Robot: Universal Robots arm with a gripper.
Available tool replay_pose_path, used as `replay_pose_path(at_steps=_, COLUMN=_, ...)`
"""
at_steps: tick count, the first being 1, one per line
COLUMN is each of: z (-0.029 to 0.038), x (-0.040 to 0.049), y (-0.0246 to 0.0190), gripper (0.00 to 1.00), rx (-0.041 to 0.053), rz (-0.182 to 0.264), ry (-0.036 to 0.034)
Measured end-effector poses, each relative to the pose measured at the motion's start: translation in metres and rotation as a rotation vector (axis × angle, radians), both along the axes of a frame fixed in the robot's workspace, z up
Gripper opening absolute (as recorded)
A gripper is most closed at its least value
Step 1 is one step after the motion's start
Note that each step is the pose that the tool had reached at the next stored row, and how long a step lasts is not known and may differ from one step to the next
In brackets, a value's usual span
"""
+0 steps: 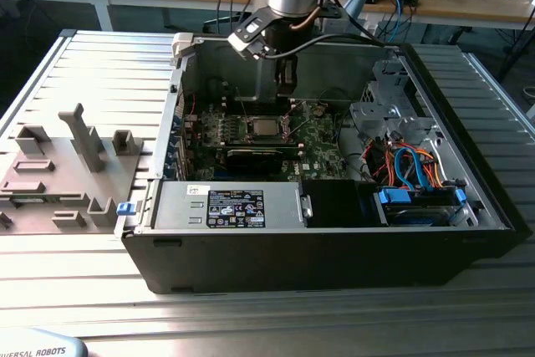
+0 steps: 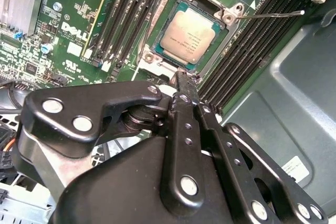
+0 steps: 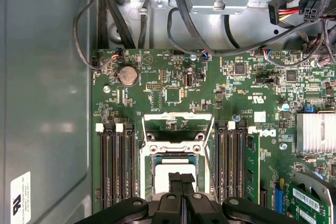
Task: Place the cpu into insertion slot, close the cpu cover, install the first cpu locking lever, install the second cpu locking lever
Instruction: 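Close the cpu cover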
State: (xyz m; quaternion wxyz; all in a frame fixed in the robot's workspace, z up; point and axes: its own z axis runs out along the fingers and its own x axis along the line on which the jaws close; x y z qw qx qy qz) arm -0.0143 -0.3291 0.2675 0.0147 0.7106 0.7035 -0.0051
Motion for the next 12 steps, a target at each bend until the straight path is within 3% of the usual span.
replay_pose_path(at_steps=12, z=0.0, x=0.003, y=0.0, gripper=0.11, rx=-0.0003, rz=0.0, ry=0.0)
